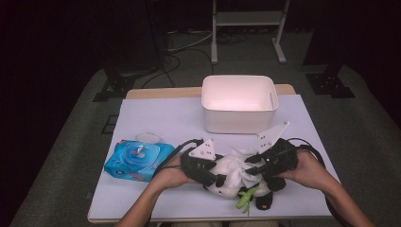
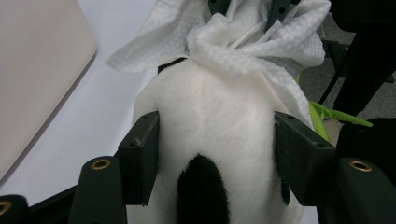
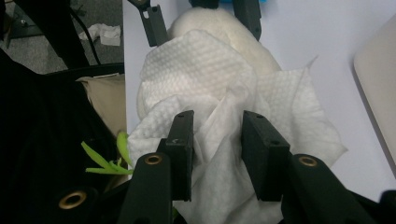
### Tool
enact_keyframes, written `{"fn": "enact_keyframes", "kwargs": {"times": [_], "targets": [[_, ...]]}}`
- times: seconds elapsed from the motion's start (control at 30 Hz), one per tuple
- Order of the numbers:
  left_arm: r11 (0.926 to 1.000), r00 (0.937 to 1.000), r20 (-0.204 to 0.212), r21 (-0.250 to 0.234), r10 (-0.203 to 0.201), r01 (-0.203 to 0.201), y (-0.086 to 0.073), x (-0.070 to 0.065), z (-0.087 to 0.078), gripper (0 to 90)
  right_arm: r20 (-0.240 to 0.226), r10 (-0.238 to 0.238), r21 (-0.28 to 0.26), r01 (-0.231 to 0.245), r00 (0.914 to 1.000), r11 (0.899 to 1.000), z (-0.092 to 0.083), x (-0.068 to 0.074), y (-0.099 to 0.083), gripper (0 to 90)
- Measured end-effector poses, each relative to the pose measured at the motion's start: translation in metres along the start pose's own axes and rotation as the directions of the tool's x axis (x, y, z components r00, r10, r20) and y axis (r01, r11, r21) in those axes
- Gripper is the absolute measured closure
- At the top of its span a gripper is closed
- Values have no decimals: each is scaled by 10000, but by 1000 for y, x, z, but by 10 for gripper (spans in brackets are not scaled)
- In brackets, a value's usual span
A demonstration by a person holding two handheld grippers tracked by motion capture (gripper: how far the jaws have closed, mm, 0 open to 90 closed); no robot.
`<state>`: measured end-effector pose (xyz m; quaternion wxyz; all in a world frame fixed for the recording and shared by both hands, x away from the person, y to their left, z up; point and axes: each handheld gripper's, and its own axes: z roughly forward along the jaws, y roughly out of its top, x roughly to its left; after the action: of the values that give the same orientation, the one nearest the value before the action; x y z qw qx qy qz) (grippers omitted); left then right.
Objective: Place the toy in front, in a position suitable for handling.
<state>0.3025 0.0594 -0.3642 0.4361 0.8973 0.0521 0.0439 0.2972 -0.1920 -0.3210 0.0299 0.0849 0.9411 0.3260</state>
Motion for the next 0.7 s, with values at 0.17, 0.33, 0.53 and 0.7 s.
{"fn": "enact_keyframes", "kwargs": {"times": [0.17, 0.33, 0.53, 0.7], "targets": [[9999, 9999, -25, 63, 138, -138, 3, -2, 1, 367, -107, 110, 93, -109, 9999, 9999, 8, -3, 7, 638], [9997, 9997, -30, 109, 226, -226, 3, -4, 2, 367, -115, 68, 201, -65, 9999, 9998, 18, -2, 12, 619], [9998, 9998, 68, 83, 205, -205, 0, -4, 2, 362, -20, 57, 138, -56, 10000, 9999, 26, -1, 13, 741], [9994, 9994, -22, 33, 350, -350, 0, -6, 2, 357, 76, -213, 441, 210, 9997, 9988, 18, -1, 16, 816]]}}
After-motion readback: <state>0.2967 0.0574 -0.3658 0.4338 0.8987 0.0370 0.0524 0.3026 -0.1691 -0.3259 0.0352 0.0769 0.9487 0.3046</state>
